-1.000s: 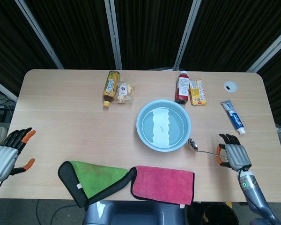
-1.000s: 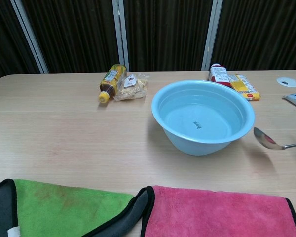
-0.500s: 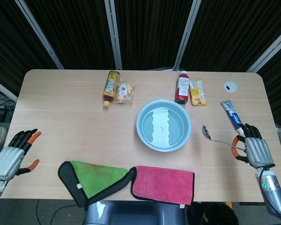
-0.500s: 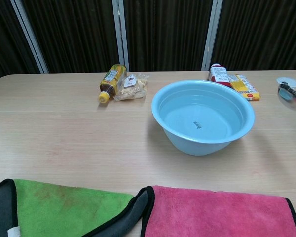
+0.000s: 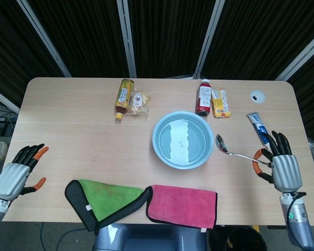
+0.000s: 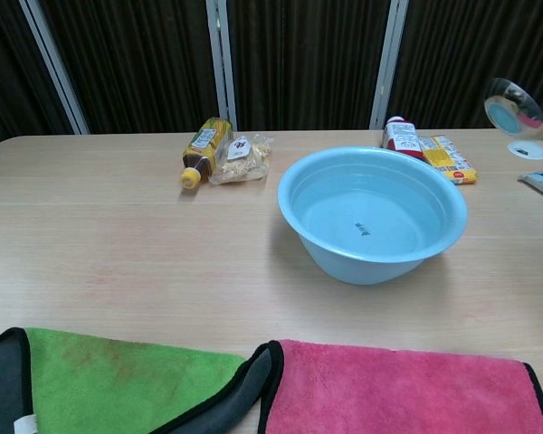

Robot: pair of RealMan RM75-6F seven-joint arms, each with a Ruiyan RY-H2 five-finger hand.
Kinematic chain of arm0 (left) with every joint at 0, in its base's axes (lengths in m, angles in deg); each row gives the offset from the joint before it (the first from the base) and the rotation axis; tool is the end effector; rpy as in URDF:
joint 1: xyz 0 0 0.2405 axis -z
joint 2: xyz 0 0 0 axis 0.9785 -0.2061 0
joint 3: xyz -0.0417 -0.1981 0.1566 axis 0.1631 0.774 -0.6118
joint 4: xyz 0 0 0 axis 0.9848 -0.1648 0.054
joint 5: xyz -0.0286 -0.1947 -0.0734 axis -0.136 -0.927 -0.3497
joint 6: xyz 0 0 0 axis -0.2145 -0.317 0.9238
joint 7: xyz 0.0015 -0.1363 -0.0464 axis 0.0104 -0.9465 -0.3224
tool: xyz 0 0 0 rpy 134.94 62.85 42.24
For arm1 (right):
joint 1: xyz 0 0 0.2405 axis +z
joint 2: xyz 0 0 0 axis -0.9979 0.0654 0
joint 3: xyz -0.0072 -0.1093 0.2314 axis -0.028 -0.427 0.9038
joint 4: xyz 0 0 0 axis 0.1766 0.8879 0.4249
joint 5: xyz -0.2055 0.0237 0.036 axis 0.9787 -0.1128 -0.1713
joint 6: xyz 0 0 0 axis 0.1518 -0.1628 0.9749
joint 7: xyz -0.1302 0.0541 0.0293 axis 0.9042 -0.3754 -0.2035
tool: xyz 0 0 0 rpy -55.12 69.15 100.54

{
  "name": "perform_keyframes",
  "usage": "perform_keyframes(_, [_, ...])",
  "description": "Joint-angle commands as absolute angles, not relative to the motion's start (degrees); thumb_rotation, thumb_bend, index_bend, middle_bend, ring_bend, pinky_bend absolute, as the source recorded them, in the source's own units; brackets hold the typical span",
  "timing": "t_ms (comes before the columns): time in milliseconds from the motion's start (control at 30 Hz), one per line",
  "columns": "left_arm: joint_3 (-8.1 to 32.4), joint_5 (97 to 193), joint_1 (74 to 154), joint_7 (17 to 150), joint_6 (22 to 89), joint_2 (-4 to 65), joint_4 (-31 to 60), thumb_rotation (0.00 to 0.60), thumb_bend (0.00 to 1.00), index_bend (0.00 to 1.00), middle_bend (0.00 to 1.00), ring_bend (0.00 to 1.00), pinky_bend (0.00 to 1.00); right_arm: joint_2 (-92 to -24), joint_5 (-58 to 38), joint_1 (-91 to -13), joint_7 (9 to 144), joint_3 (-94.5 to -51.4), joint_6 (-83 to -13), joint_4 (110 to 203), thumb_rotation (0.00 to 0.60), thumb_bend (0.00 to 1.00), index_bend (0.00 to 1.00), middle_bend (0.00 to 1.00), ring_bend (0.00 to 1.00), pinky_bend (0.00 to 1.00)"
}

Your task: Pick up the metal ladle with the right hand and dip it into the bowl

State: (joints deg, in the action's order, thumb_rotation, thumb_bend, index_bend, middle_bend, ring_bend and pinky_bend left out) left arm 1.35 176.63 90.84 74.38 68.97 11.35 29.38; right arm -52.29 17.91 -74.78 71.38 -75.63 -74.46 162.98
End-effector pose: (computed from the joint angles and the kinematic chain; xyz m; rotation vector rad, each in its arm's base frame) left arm -0.3046 0.2016 0.1340 -1.6659 -0.9744 -0.9268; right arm -0.2811 -0.2306 0.1206 1.3539 -0.7950 1.2470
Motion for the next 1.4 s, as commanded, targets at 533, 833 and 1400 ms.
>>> perform_keyframes(533, [1.2, 176.6, 90.6, 72.2, 69.6, 10.3, 29.2, 0.600, 0.33, 0.00, 0.00, 0.00, 0.00, -68.1, 25.9, -72.7, 69.2, -77.7, -79.9, 148.9, 0.600, 0.38, 0.73, 0.13, 0.00, 0.00])
perform_keyframes(833, [0.9, 177.1, 90.8, 71.1, 69.4, 9.9, 29.3, 0.600, 0.33, 0.00, 0.00, 0.00, 0.00, -72.3, 26.5, -69.2, 81.4, -77.1, -75.6, 145.6, 0.600, 0.38, 0.73, 0.13, 0.00, 0.00])
perform_keyframes(1400, [1.2, 176.3, 90.6, 67.9, 69.9, 8.9, 28.4, 0.600, 0.33, 0.00, 0.00, 0.00, 0.00, -77.4, 25.0, -60.6, 87.0, -73.6, -70.8, 138.4, 0.600, 0.38, 0.73, 0.13, 0.00, 0.00])
